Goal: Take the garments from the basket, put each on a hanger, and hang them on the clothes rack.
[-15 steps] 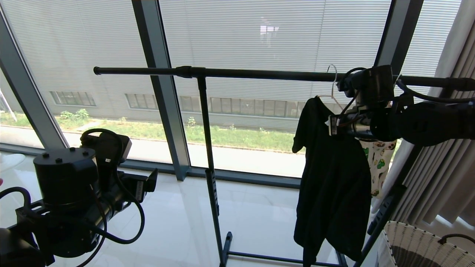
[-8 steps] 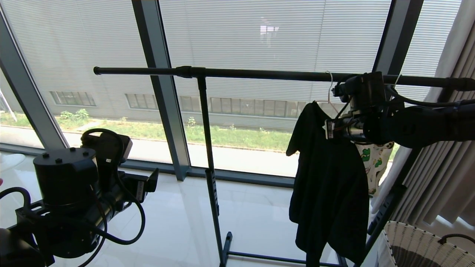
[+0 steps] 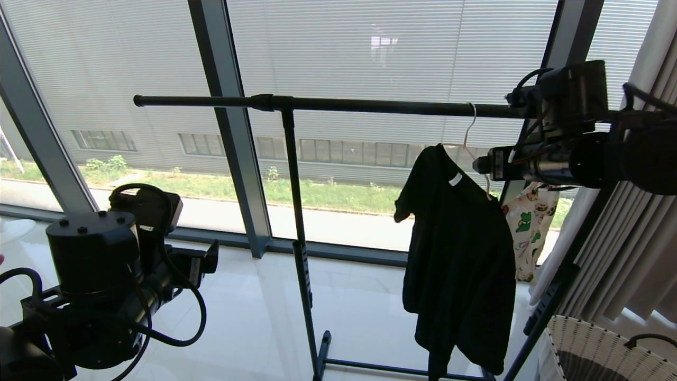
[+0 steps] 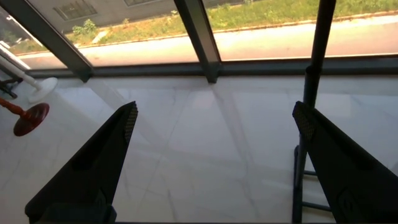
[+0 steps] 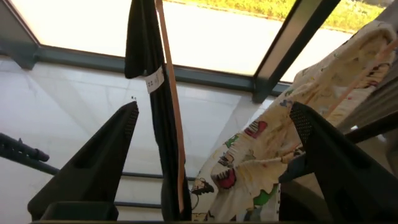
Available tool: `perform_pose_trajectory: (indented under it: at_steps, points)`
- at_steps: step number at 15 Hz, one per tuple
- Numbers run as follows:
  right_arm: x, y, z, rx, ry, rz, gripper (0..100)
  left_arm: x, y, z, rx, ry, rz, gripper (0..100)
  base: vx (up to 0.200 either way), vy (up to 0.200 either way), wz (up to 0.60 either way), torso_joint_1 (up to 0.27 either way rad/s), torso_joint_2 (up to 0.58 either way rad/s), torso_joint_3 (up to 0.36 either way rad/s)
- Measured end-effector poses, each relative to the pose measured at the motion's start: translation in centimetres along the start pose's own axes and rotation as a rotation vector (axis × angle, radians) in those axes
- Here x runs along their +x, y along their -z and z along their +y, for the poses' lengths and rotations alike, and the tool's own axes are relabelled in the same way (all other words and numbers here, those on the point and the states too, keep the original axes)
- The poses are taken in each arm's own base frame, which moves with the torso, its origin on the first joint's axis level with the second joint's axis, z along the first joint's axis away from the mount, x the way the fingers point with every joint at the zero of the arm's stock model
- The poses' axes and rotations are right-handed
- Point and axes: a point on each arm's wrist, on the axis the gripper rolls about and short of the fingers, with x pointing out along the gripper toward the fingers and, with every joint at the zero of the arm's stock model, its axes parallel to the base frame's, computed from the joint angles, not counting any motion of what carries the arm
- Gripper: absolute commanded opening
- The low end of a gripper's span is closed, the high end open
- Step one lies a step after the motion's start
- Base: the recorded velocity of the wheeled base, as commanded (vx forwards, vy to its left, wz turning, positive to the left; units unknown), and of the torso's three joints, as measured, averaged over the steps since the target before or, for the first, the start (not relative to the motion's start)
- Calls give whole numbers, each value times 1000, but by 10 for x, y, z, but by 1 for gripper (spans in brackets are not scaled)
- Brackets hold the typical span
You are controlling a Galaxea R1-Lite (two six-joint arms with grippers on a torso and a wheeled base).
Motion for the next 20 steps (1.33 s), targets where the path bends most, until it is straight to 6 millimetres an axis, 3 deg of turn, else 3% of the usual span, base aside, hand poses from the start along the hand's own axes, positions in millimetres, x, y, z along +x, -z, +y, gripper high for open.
perform_pose_trajectory:
  at_steps: [4, 7, 10, 16, 20]
  points:
    - [-77, -7, -43, -131, 25, 69, 100, 8, 4, 13, -15, -83, 34, 100, 0, 0, 0, 0, 0, 0]
    - [-108, 14, -83, -245, 100, 101, 100, 13, 6, 31, -42, -159, 51, 100, -67, 0, 0, 1, 1, 1]
    - [-123, 32, -102, -291, 138, 43, 100, 11, 6, 36, -52, -177, 46, 100, -200, 0, 0, 7, 2, 2]
    - [-133, 39, -113, -318, 181, -7, 100, 9, 4, 39, -59, -182, 36, 100, -200, 0, 0, -2, 2, 6]
    - [-139, 42, -128, -327, 248, 4, 100, 2, 0, 45, -77, -200, 10, 100, 0, 0, 0, 0, 0, 0]
